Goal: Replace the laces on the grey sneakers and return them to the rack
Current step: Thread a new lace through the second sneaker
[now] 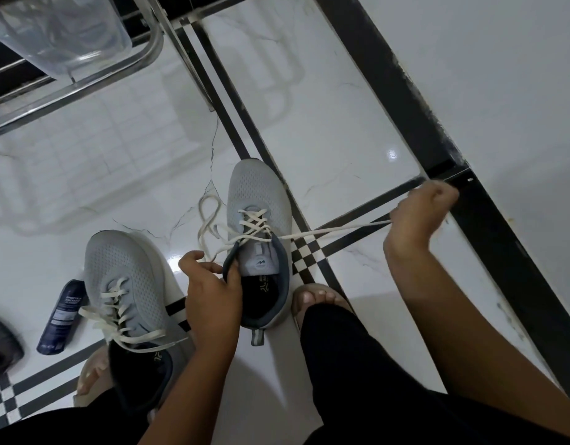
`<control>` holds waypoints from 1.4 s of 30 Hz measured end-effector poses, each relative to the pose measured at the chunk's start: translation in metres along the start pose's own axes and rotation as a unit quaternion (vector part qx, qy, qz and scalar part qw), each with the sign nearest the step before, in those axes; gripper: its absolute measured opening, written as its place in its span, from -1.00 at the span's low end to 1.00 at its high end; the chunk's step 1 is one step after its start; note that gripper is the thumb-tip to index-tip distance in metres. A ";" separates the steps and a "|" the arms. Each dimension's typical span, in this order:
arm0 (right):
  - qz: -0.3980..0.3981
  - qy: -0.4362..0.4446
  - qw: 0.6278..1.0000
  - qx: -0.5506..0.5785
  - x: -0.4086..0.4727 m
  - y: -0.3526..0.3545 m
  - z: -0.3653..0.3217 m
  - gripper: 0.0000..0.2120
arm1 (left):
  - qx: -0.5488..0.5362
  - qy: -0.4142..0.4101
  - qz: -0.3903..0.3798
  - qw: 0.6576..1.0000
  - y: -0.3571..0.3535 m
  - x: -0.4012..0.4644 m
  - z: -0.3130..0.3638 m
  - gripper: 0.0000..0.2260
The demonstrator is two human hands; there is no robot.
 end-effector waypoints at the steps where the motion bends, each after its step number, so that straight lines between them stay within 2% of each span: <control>1: -0.068 0.071 0.993 -0.072 -0.011 -0.019 -0.018 -0.92 | 0.008 -0.002 -0.004 1.000 -0.001 0.001 0.001 -0.58; 2: -0.166 0.115 0.967 -0.158 -0.028 -0.047 -0.022 -0.92 | 0.015 -0.003 -0.007 1.000 -0.002 0.002 0.002 -0.58; 4: -0.367 0.122 0.871 -0.302 -0.071 -0.099 0.007 -0.85 | 0.029 -0.005 -0.011 1.000 -0.003 0.004 0.003 -0.57; 6: -0.479 0.103 0.791 -0.367 -0.104 -0.124 0.047 -0.77 | 0.039 -0.007 -0.017 0.999 -0.002 0.005 0.005 -0.57; 7: -0.502 0.100 0.772 -0.376 -0.114 -0.130 0.059 -0.75 | 0.041 -0.011 -0.018 0.999 -0.001 0.005 0.005 -0.57; 11: -0.507 0.080 0.754 -0.410 -0.101 -0.119 0.065 -0.79 | 0.029 -0.011 -0.019 0.999 0.005 0.007 -0.002 -0.57; 13: -0.449 0.092 0.731 -0.505 -0.068 -0.094 0.061 -0.81 | 0.024 -0.013 -0.021 0.999 0.004 0.008 -0.003 -0.58; 15: -0.377 0.096 0.691 -0.609 -0.036 -0.064 0.060 -0.84 | 0.028 -0.020 -0.024 0.999 0.002 0.008 -0.002 -0.60; 17: -0.365 0.070 0.662 -0.652 -0.024 -0.048 0.070 -0.81 | 0.054 -0.050 -0.041 0.996 -0.002 0.007 0.004 -0.67; 19: -0.380 0.063 0.662 -0.643 -0.033 -0.051 0.076 -0.78 | 0.078 -0.085 -0.068 0.991 -0.008 0.006 0.010 -0.71; 20: -0.386 0.086 0.673 -0.625 -0.043 -0.060 0.074 -0.77 | 0.077 -0.097 -0.080 0.989 -0.010 0.007 0.011 -0.69; 23: -0.439 0.159 0.733 -0.495 -0.083 -0.097 0.058 -0.77 | 0.068 -0.141 -0.109 0.982 -0.011 0.008 0.022 -0.61; 25: -0.484 0.145 0.763 -0.402 -0.102 -0.118 0.052 -0.80 | 0.042 -0.155 -0.129 0.979 -0.009 0.010 0.027 -0.55; 28: -0.523 0.116 0.763 -0.362 -0.115 -0.136 0.053 -0.85 | -0.072 -0.075 -0.162 0.981 -0.010 0.021 0.019 -0.65; 30: -0.532 0.094 0.765 -0.350 -0.116 -0.140 0.057 -0.90 | -0.060 -0.060 -0.181 0.980 -0.012 0.030 0.018 -0.82; 32: -0.528 0.085 0.768 -0.351 -0.113 -0.138 0.060 -0.93 | -0.049 -0.060 -0.190 0.979 -0.012 0.037 0.017 -0.89; 36: -0.504 0.103 0.755 -0.406 -0.107 -0.134 0.063 -0.88 | -0.011 -0.051 -0.162 0.985 -0.008 0.047 0.008 -0.88; 39: -0.495 0.120 0.746 -0.428 -0.107 -0.134 0.065 -0.94 | 0.000 -0.048 -0.153 0.987 -0.009 0.044 0.008 -0.87; 41: -0.474 0.123 0.761 -0.426 -0.102 -0.131 0.060 -0.83 | -0.016 -0.048 -0.141 0.989 -0.005 0.037 0.013 -0.85; 42: -0.453 0.105 0.780 -0.418 -0.095 -0.126 0.057 -0.74 | -0.028 -0.050 -0.129 0.990 -0.001 0.033 0.014 -0.81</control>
Point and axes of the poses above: each hand's wrist, its own x-axis towards the middle knuckle, its own y-axis out of the back of the hand, z = x × y, the point moved 10 cm from there along x, towards the middle knuckle, and after that the axes turned 10 degrees about -z, right-handed, at the moved point
